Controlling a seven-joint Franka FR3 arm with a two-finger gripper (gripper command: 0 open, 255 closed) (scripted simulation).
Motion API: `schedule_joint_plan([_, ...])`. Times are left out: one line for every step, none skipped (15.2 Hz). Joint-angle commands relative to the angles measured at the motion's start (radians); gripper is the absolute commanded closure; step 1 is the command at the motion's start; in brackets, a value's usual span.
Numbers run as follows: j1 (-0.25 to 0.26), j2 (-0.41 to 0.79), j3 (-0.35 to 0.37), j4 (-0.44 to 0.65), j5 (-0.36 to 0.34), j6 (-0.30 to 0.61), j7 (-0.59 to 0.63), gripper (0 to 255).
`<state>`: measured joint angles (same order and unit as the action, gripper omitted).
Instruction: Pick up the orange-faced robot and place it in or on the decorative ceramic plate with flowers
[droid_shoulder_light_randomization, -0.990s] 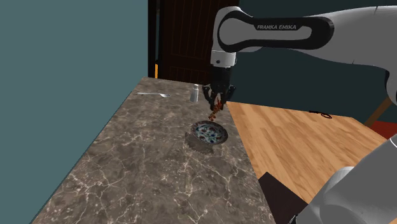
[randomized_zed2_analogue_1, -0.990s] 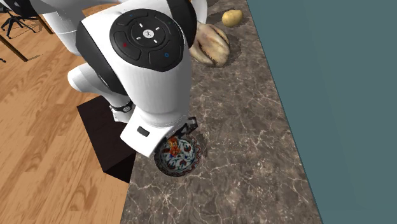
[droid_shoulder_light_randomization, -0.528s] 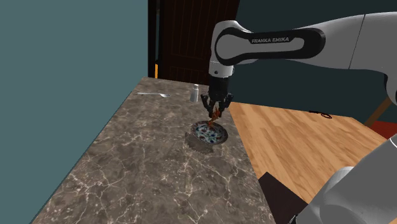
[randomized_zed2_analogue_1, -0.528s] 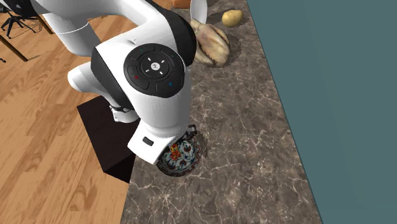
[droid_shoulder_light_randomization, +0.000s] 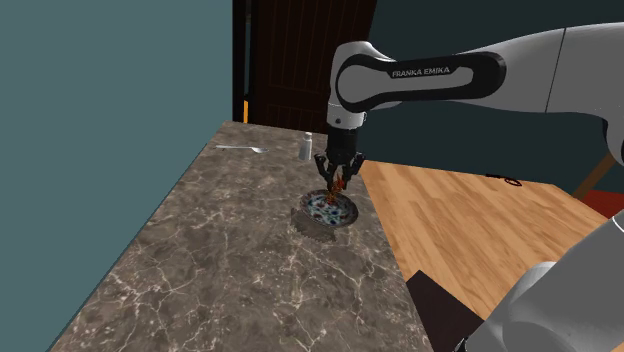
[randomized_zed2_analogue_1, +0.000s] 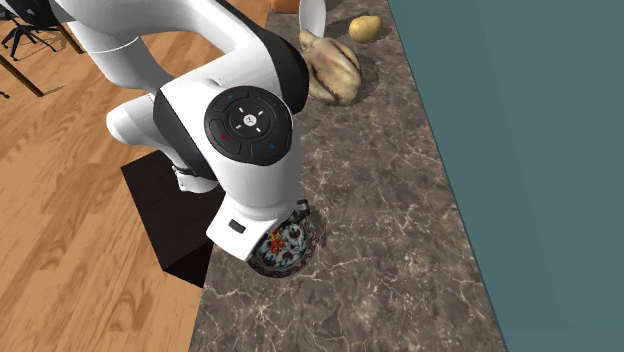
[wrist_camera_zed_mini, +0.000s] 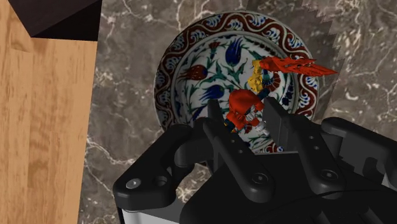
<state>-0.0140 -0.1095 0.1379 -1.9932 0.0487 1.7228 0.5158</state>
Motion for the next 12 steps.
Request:
schedule_joint_plan([0.0,0.0,0.0,0.0,0.0,0.0,0.0,255])
schedule_joint_plan([0.0,0.0,0.0,0.0,0.0,0.0,0.0,0])
schedule_joint_plan([0.0,0.0,0.0,0.0,0.0,0.0,0.0,0])
schedule_joint_plan([0.0,0.0,0.0,0.0,0.0,0.0,0.0,0])
schedule_joint_plan([0.0,0.0,0.0,0.0,0.0,0.0,0.0,0])
schedule_joint_plan([0.0,0.0,0.0,0.0,0.0,0.0,0.0,0])
schedule_joint_plan([0.0,0.0,0.0,0.0,0.0,0.0,0.0,0])
schedule_joint_plan([-0.001,0.003,-0.001,0.036,-0.001,-0.033,0.001,0])
schedule_joint_plan([-0.001,0.008,-0.001,0.075,-0.002,-0.067,0.001,0])
schedule_joint_plan([-0.002,0.014,-0.002,0.114,-0.003,-0.101,0.002,0])
schedule_joint_plan([-0.002,0.019,-0.002,0.147,-0.004,-0.128,0.003,0])
schedule_joint_plan([-0.002,0.019,-0.002,0.147,-0.004,-0.128,0.003,0])
